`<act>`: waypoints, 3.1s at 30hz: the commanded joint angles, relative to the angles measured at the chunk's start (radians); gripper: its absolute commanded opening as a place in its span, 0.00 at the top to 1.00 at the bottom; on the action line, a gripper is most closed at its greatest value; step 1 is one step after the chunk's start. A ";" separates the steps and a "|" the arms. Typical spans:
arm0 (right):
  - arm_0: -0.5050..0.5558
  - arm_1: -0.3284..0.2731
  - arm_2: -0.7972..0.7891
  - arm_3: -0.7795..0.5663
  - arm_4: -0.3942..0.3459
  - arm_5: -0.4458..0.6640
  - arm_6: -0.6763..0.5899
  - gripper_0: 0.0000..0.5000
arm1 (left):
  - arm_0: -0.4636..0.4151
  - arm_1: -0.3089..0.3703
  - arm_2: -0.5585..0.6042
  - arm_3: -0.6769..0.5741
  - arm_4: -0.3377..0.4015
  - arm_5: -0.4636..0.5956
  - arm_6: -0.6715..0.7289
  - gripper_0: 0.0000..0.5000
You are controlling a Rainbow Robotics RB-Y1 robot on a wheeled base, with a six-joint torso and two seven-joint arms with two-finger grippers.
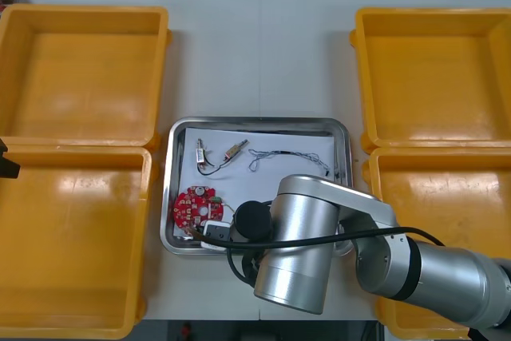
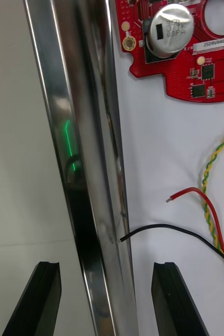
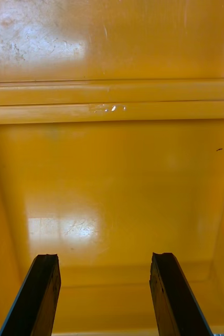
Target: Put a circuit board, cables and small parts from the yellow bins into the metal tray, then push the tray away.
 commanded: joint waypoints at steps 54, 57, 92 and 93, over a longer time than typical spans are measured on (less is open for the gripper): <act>-0.052 0.046 0.078 0.021 0.053 -0.012 0.020 1.00 | 0.019 0.043 0.025 -0.002 -0.008 0.006 -0.069 0.00; -0.058 0.041 0.080 0.021 0.053 -0.009 0.021 1.00 | 0.019 0.043 0.025 -0.002 -0.008 0.006 -0.069 0.00; -0.251 -0.034 0.138 0.010 -0.018 0.002 0.032 1.00 | 0.019 0.043 0.025 -0.002 -0.008 0.006 -0.069 0.00; -0.254 -0.034 0.138 0.010 -0.016 0.002 0.032 1.00 | 0.019 0.043 0.025 -0.002 -0.008 0.006 -0.069 0.00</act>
